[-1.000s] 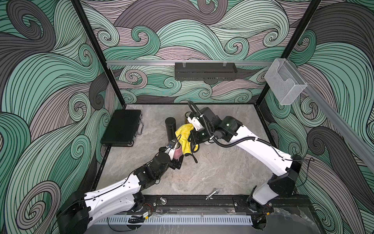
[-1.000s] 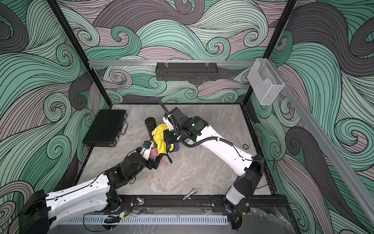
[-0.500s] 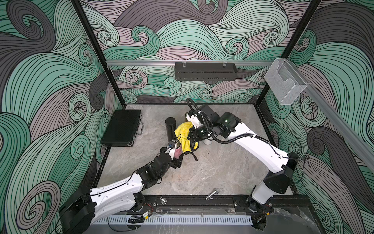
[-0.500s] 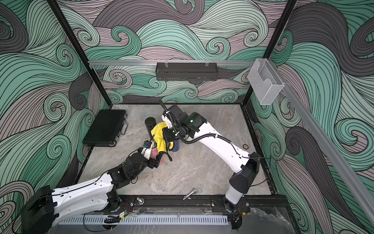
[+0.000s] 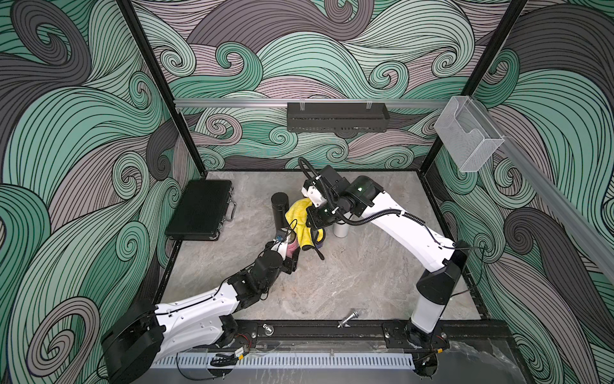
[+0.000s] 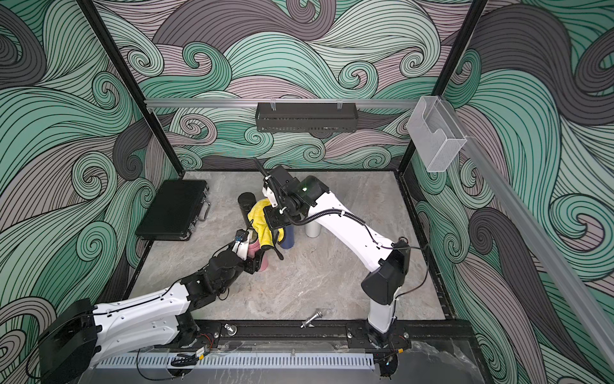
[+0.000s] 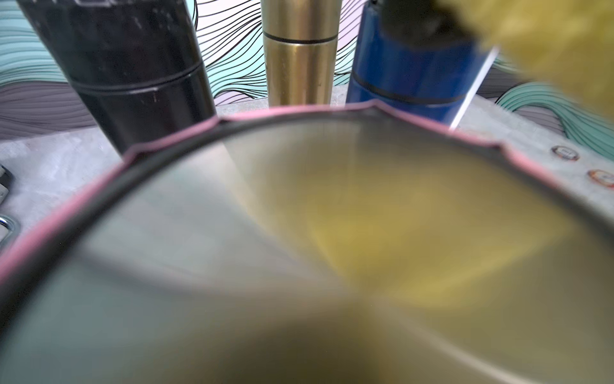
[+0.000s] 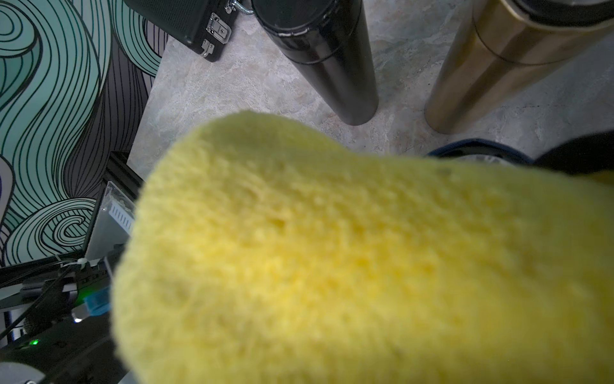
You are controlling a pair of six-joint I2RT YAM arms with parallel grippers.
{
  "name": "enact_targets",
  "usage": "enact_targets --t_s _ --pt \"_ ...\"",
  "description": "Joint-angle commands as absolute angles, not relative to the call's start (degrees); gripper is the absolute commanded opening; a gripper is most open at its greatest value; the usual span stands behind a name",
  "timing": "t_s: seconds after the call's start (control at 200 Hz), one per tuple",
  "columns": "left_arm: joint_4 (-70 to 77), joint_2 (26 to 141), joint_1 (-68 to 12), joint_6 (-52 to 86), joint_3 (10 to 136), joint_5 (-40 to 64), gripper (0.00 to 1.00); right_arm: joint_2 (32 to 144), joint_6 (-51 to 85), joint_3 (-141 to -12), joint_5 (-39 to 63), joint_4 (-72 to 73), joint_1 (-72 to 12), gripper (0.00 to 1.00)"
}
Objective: Wipe the surface of the thermos
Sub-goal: Adjust the thermos at the center of the board, then wipe the dirt from the surface of the thermos.
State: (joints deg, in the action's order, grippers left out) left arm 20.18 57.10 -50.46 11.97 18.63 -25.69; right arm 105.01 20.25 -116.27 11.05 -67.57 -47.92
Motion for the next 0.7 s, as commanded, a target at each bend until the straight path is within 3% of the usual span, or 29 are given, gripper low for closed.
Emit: enact_targets --t_s 0.0,0.1,0.295,0.34,0.38,0.445,0.49,0.56,0.695 --pt "20.9 56.2 -50.7 11.3 18.0 -26.8 0.58 106.9 17.7 -121.6 11.6 -73.6 -47.6 0.00" --pt "20.9 55.8 -50.7 10.6 18.0 -26.9 0.50 109.7 16.6 -126.3 11.8 -77.0 -47.6 0.00" --pt "20.8 55.3 -50.7 10.3 17.9 -26.1 0.46 112.9 15.6 -131.1 12.5 -79.9 -47.7 0.00" --pt "20.7 55.4 -50.7 10.4 17.9 -26.3 0.41 113.3 15.5 -131.4 12.8 -80.2 -47.7 0.00" --pt "20.7 55.5 -50.7 10.2 17.8 -26.2 0.30 113.9 15.2 -132.2 12.8 -80.8 -47.8 0.00" --pt "20.5 55.8 -50.7 10.2 17.9 -26.2 0.26 115.0 14.6 -133.5 13.2 -82.2 -48.0 0.00" --pt "20.5 55.8 -50.7 10.1 18.0 -26.0 0.12 115.7 14.2 -134.2 13.2 -82.9 -48.3 0.00" --pt "20.5 56.1 -50.7 10.1 18.0 -26.0 0.00 116.1 13.7 -134.4 13.2 -83.1 -49.1 0.00" --pt "20.9 56.6 -50.7 9.9 18.1 -25.6 0.00 116.9 13.0 -134.6 12.7 -83.6 -50.4 0.00"
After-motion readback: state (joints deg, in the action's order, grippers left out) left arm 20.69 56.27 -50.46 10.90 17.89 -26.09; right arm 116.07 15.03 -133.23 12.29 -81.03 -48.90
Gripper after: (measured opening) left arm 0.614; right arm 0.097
